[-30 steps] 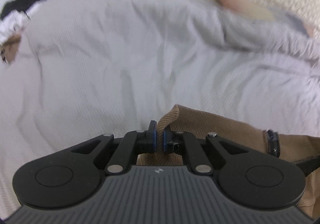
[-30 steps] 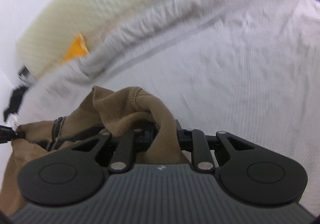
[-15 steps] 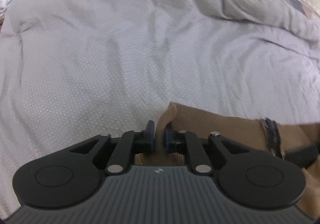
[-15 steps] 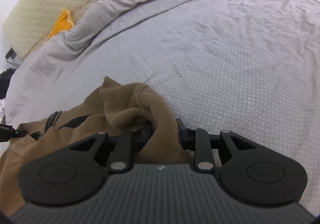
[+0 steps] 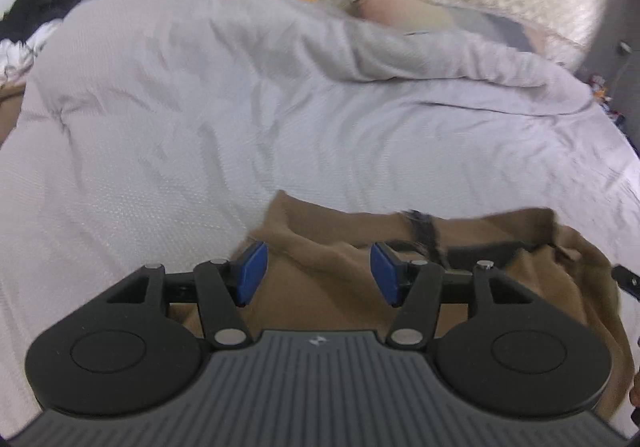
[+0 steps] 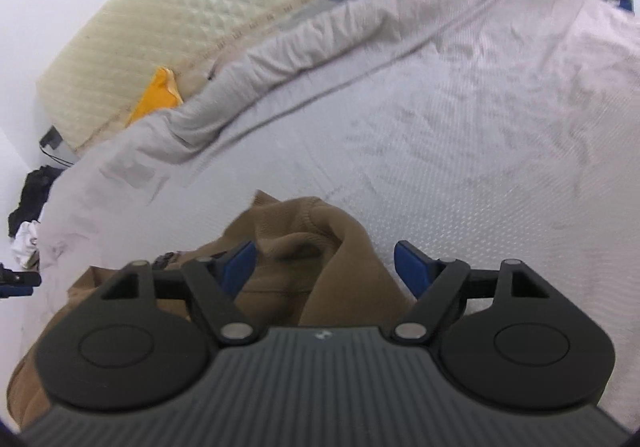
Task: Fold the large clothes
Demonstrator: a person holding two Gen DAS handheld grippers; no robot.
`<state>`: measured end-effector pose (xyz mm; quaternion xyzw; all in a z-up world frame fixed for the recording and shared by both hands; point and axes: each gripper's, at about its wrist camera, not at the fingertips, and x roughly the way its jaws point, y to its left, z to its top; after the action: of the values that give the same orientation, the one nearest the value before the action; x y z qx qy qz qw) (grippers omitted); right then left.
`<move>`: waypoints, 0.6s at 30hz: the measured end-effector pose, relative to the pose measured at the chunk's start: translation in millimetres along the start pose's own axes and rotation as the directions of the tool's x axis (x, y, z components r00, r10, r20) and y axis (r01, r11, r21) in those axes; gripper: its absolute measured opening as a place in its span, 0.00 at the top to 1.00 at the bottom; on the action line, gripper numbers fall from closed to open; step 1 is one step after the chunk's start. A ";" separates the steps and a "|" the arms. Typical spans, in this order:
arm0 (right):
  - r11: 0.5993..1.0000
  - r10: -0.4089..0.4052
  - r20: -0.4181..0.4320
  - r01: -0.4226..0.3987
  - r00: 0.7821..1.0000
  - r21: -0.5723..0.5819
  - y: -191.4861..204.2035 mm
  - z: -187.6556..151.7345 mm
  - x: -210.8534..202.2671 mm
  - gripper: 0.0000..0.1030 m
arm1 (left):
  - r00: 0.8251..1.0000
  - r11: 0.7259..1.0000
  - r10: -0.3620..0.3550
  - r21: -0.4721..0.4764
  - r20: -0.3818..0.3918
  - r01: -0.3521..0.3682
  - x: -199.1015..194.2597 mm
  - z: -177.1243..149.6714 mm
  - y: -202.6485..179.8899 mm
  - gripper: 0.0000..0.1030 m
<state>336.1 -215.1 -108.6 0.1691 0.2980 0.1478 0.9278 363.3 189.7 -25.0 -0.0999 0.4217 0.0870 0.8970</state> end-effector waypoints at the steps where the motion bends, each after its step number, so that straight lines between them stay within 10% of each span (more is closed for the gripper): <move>1: 1.000 0.006 0.015 -0.005 1.000 -0.019 3.4 -1.5 -10.3 0.24 | 1.000 1.000 -0.006 0.012 0.021 0.005 -14.0 -7.6 -6.7 0.39; 18: 0.986 0.052 0.135 -0.029 0.990 -0.164 53.4 -75.4 -153.2 0.24 | 0.990 0.993 -0.088 0.089 0.114 0.078 -144.7 -153.6 -47.9 0.39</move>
<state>162.1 -207.5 -67.8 0.1094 0.2165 0.1782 0.9536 170.2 94.2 -3.8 -0.0742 0.3668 0.0377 0.9266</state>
